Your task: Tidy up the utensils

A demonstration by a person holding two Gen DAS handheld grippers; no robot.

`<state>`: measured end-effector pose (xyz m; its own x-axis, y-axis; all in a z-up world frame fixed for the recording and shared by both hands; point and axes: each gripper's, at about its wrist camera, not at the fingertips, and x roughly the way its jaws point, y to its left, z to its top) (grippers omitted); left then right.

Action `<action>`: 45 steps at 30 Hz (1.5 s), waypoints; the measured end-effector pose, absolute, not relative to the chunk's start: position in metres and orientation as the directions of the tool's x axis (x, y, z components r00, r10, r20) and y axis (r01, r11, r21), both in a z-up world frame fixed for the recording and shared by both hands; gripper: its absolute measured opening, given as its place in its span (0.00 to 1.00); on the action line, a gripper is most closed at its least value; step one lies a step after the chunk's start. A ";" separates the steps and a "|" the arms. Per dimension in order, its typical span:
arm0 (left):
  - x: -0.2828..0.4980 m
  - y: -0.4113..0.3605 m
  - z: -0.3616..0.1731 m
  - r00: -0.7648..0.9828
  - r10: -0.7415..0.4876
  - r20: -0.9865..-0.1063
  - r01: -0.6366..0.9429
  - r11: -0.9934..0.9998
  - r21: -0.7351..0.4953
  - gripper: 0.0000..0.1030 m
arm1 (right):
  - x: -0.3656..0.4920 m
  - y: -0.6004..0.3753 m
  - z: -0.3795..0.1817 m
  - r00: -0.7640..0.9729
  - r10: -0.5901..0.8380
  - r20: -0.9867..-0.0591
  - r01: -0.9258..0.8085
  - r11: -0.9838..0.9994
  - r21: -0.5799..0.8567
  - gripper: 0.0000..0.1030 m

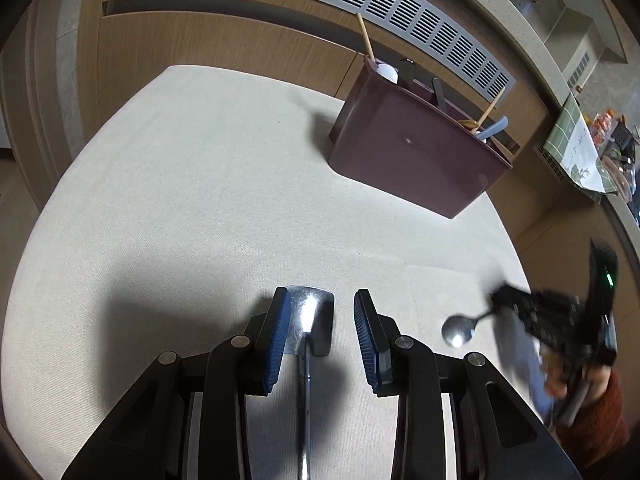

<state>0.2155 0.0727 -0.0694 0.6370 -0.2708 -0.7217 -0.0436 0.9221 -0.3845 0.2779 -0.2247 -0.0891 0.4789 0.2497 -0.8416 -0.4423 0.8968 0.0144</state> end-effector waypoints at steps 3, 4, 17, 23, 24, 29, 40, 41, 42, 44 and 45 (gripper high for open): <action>0.215 0.069 -0.070 0.630 -0.279 -0.725 -0.037 0.921 -0.387 0.33 | 0.249 -0.234 -0.090 0.468 0.293 -0.834 -0.435 0.898 0.072 0.27; 0.215 0.068 -0.070 0.629 -0.280 -0.725 -0.034 0.922 -0.386 0.33 | 0.238 -0.239 -0.090 0.451 0.316 -0.835 -0.442 0.892 0.099 0.39; 0.190 0.081 -0.057 0.647 -0.234 -0.726 0.010 0.954 -0.298 0.33 | 0.187 -0.164 -0.091 0.296 0.464 -0.835 -0.815 0.579 0.032 0.39; 0.183 0.065 -0.064 0.607 -0.232 -0.760 0.091 0.970 -0.223 0.33 | 0.218 -0.132 -0.093 0.337 0.462 -0.821 -0.817 0.576 -0.011 0.29; 0.184 0.062 -0.065 0.602 -0.233 -0.764 0.097 0.971 -0.220 0.33 | 0.218 -0.127 -0.093 0.345 0.453 -0.822 -0.816 0.578 -0.024 0.25; 0.199 0.050 -0.072 0.573 -0.181 -0.799 0.082 0.983 -0.164 0.34 | 0.219 -0.128 -0.084 0.415 0.423 -0.806 -0.739 0.673 -0.027 0.24; 0.229 0.032 -0.079 0.550 -0.157 -0.820 0.065 0.987 -0.146 0.40 | 0.224 -0.181 -0.063 0.505 0.455 -0.733 -0.547 0.826 0.136 0.25; 0.230 0.027 -0.079 0.550 -0.149 -0.822 0.076 0.989 -0.128 0.40 | 0.226 -0.181 -0.065 0.507 0.454 -0.732 -0.539 0.830 0.141 0.25; 0.230 0.023 -0.080 0.552 -0.131 -0.823 0.083 0.991 -0.102 0.40 | 0.225 -0.183 -0.066 0.511 0.452 -0.731 -0.532 0.834 0.143 0.25; 0.229 0.020 -0.081 0.555 -0.114 -0.824 0.094 0.993 -0.073 0.40 | 0.222 -0.183 -0.066 0.522 0.439 -0.731 -0.526 0.840 0.129 0.25; 0.228 0.020 -0.081 0.556 -0.109 -0.824 0.101 0.993 -0.064 0.40 | 0.222 -0.181 -0.068 0.527 0.434 -0.731 -0.528 0.841 0.119 0.25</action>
<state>0.2283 0.0198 -0.0812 0.5561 -0.1093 -0.8239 0.1007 0.9929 -0.0637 0.2223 -0.1806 -0.0680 0.5271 0.4340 -0.7306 -0.5277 0.8411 0.1190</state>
